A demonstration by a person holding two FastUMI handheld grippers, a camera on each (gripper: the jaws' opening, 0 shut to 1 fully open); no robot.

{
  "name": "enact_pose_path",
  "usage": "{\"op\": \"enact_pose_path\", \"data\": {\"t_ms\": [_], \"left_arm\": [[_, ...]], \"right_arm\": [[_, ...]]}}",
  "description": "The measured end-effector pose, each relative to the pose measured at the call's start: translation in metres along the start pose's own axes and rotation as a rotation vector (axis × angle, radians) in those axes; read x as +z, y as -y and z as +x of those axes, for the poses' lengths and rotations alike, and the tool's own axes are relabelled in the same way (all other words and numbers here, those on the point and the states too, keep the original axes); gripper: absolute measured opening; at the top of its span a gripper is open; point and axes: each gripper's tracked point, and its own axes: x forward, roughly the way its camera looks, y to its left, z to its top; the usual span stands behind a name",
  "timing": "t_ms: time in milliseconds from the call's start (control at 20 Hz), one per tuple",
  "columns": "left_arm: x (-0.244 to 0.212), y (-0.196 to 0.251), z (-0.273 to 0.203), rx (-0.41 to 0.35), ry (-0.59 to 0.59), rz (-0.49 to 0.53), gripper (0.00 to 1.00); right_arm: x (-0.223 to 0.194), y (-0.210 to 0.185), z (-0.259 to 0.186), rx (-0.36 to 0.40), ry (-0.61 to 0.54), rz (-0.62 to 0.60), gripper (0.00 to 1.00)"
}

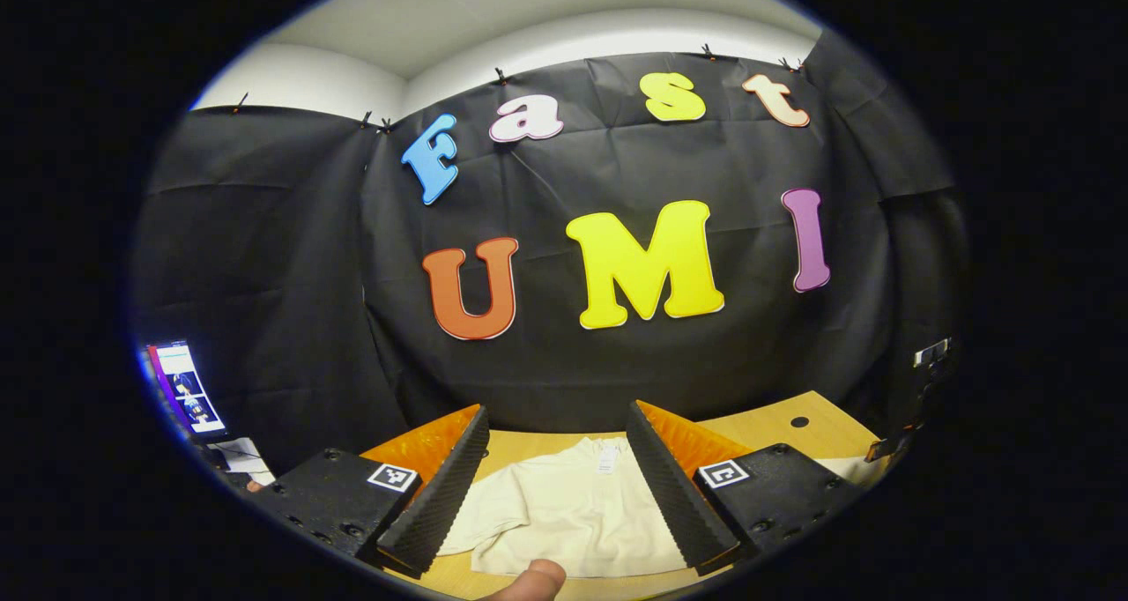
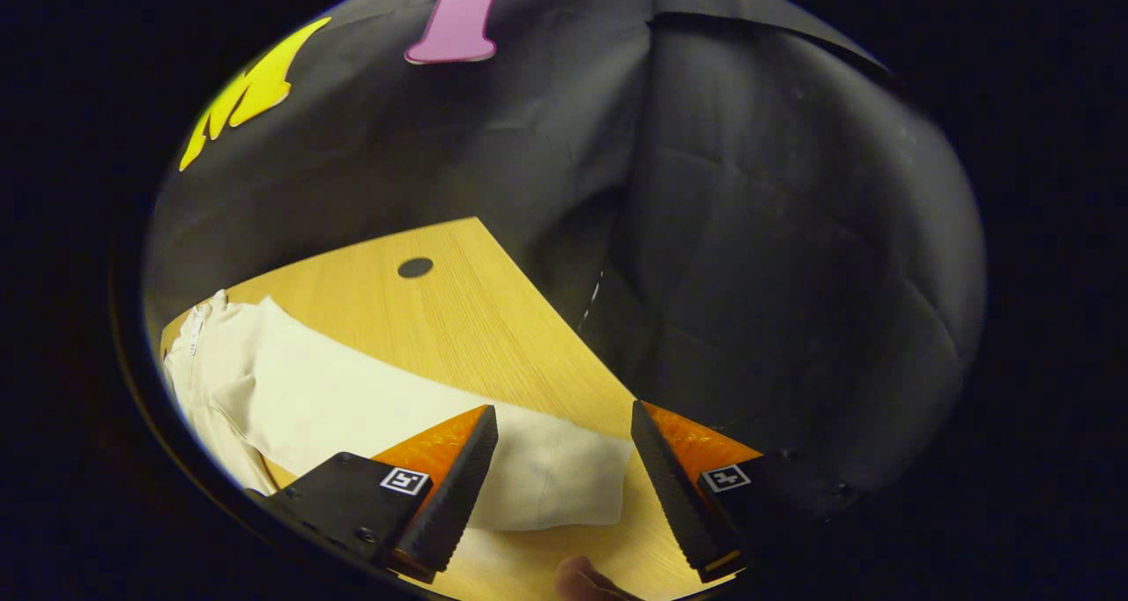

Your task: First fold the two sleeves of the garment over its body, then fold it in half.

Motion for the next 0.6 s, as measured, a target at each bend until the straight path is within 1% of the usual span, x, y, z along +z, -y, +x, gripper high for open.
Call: {"op": "enact_pose_path", "data": {"t_ms": [100, 200, 400, 500, 600], "left_arm": [[-0.004, 0.002, -0.002, -0.017, -0.008, -0.004, 0.99], [-0.008, -0.002, -0.004, -0.026, -0.018, 0.005, 0.99], [-0.014, -0.015, -0.003, -0.019, -0.034, -0.007, 1.00], [-0.019, -0.019, -0.004, -0.021, -0.052, -0.021, 1.00], [-0.020, -0.023, -0.006, -0.024, -0.054, -0.031, 1.00]], "right_arm": [[-0.011, -0.005, 0.006, 0.008, -0.083, -0.015, 0.96], [-0.007, -0.006, 0.010, 0.027, -0.126, -0.023, 0.96], [-0.017, -0.001, 0.014, -0.021, -0.198, 0.028, 0.96], [-0.021, 0.001, 0.013, -0.017, -0.235, 0.062, 0.96], [-0.019, 0.004, 0.014, -0.018, -0.245, 0.073, 0.95]]}}
